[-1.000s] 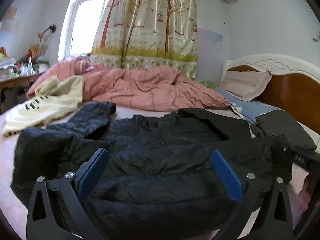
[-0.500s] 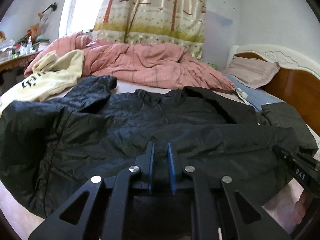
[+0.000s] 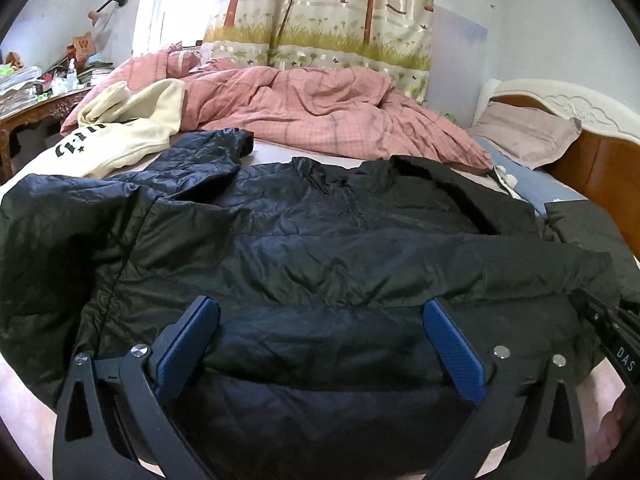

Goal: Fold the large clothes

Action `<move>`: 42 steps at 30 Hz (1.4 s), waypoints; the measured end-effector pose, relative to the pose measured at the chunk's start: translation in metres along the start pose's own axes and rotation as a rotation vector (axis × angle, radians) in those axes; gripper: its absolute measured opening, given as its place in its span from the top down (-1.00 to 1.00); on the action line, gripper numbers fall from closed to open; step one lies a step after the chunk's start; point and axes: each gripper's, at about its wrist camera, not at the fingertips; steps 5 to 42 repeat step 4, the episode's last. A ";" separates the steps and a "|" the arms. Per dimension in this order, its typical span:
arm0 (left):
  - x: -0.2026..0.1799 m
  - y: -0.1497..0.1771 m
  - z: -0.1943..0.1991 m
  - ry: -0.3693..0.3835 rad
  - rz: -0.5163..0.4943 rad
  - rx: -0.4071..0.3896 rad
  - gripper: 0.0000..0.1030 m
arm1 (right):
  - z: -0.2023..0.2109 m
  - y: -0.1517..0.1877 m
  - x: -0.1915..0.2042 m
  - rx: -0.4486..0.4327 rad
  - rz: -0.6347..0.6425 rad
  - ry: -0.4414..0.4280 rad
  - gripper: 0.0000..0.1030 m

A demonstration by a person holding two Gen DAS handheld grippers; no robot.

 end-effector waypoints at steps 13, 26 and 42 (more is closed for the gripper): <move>-0.001 0.001 0.000 0.000 0.000 0.005 -0.99 | 0.000 0.000 -0.001 0.000 0.002 0.001 0.90; -0.001 0.001 0.000 0.000 0.000 0.005 -0.99 | 0.000 0.000 -0.001 0.000 0.002 0.001 0.90; -0.001 0.001 0.000 0.000 0.000 0.005 -0.99 | 0.000 0.000 -0.001 0.000 0.002 0.001 0.90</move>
Point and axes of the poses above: each gripper's, at about its wrist camera, not at the fingertips, and z roughly against the way its jaws point, x to its left, y to its underside, and after that the axes turned 2 degrees about -y, right-handed
